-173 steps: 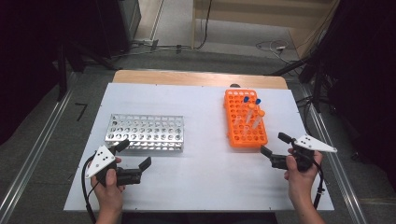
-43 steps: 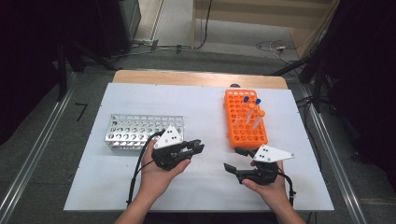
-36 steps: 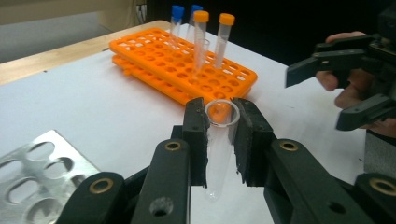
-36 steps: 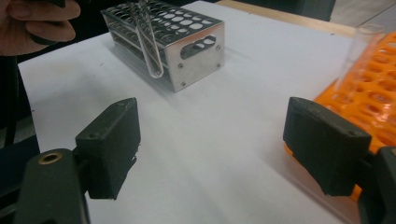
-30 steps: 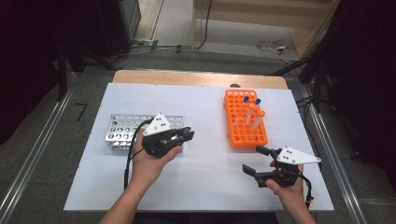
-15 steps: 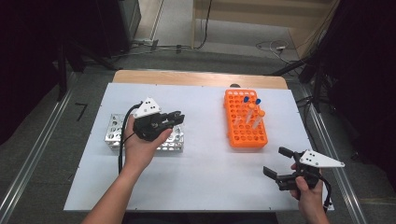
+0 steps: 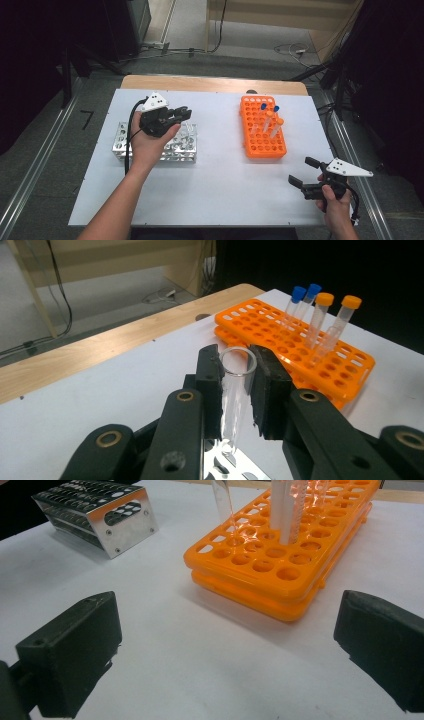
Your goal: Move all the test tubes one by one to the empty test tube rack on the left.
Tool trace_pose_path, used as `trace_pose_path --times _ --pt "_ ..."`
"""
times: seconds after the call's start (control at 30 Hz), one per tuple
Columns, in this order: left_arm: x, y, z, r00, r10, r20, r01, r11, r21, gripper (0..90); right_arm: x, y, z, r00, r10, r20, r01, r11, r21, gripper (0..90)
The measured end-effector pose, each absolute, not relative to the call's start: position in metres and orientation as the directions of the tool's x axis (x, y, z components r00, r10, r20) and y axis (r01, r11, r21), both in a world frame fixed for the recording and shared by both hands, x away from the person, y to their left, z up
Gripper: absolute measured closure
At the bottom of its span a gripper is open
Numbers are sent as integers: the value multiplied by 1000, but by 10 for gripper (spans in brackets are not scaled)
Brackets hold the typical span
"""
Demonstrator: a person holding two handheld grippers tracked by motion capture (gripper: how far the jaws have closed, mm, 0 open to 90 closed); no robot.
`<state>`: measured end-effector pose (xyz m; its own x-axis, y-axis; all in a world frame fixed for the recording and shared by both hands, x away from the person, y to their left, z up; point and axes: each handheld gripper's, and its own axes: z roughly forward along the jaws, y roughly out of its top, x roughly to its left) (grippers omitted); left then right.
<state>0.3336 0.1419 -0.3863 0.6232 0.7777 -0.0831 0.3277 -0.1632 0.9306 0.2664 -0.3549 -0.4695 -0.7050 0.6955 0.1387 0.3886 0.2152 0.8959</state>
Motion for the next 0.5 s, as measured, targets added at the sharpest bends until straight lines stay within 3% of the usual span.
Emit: trace_pose_path --times 0.17,0.5 --pt "343 143 -389 608 788 -100 340 -144 929 766 267 -354 -471 -711 689 137 387 221 895 0" --pt "354 132 -400 590 806 -51 357 -204 912 766 268 -357 -470 -702 697 147 392 206 897 0"
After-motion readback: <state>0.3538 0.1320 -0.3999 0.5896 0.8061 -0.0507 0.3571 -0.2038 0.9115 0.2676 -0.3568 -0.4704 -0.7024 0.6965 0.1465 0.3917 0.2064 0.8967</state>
